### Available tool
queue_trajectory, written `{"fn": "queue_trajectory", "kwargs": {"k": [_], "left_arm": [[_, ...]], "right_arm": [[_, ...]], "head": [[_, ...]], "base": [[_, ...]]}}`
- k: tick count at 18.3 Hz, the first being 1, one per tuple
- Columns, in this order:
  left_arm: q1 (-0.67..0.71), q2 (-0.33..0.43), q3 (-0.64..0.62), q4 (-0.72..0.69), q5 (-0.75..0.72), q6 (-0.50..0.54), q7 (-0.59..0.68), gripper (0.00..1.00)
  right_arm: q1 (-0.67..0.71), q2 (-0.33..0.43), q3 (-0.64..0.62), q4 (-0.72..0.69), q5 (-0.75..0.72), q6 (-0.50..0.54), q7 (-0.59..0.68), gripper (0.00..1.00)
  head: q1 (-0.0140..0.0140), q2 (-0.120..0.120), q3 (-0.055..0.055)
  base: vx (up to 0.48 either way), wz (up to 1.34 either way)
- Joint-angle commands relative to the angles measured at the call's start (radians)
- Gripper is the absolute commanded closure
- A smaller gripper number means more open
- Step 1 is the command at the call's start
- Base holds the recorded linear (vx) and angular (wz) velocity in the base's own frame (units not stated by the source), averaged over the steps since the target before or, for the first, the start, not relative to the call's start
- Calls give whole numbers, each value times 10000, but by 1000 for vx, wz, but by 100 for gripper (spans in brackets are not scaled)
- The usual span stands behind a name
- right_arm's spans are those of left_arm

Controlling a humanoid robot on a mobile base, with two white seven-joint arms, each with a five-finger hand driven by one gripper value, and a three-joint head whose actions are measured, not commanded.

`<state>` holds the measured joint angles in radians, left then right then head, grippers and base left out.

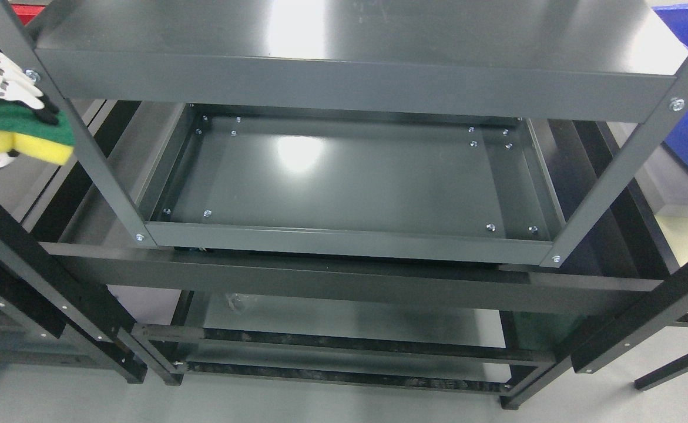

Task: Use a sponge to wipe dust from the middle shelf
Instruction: 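Sweep the sponge back across the shelf away from the robot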

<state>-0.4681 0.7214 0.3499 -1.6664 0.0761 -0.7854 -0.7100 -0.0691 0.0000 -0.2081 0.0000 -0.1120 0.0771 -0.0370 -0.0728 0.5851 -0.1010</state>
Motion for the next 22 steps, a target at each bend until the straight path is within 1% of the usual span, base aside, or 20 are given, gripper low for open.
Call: {"fn": "queue_trajectory", "kwargs": {"k": [1, 2, 4, 5, 6, 7, 9, 10, 11, 12, 16, 19, 22], "left_arm": [[-745, -29, -1222, 250, -405, 0, 44, 100], [-1159, -961, -1912, 250, -834, 0, 29, 100], [-1408, -2832, -3170, 250, -1022, 0, -2, 100], [-1576, -3601, -3799, 235, -1113, 0, -2, 100], [-1851, -4186, -4200, 235, -1372, 0, 13, 100], [-2157, -4996, -4508, 235, -1891, 0, 13, 100], [-2802, -6973, -4923, 265, -2873, 0, -2, 100], [-3033, -7039, -5138, 311, -3288, 0, -2, 100], [-3323, -7039, -5611, 342, -3626, 0, 104, 100], [-3554, -7039, -6436, 357, -3782, 0, 485, 100], [-4505, -7039, -8616, 557, -4672, 57, 2784, 100], [-4814, -7039, -10473, 572, -4780, 1285, 3968, 100], [-4860, -7039, -11549, 725, -4933, 1870, 4553, 100]], "right_arm": [[0, -175, -5, -175, -15, -4, 2, 0], [0, -175, -5, -175, 0, -4, 2, 0], [0, -175, -5, -175, 0, -4, 2, 0], [0, -175, -5, -175, 0, -4, 2, 0], [0, -175, -5, -175, 0, -4, 2, 0], [0, -175, -5, -175, 0, -4, 2, 0], [0, -175, -5, -175, 0, -4, 2, 0], [0, -175, 10, -175, 0, -4, 2, 0], [0, -175, 11, -175, 0, -4, 2, 0], [0, -175, -5, -175, 0, -4, 2, 0], [0, -175, -5, -175, 0, -4, 2, 0], [0, -175, 11, -175, 0, -4, 2, 0], [0, -175, -5, -175, 0, -4, 2, 0]], "head": [[0, 0, 0], [0, 0, 0], [0, 0, 0], [0, 0, 0], [0, 0, 0], [0, 0, 0], [0, 0, 0], [0, 0, 0], [0, 0, 0], [0, 0, 0], [0, 0, 0], [0, 0, 0], [0, 0, 0]], "base": [[-7, 37], [0, 0], [0, 0], [0, 0], [0, 0], [0, 0], [2, -12], [0, 0], [0, 0], [0, 0], [0, 0], [0, 0], [0, 0]]}}
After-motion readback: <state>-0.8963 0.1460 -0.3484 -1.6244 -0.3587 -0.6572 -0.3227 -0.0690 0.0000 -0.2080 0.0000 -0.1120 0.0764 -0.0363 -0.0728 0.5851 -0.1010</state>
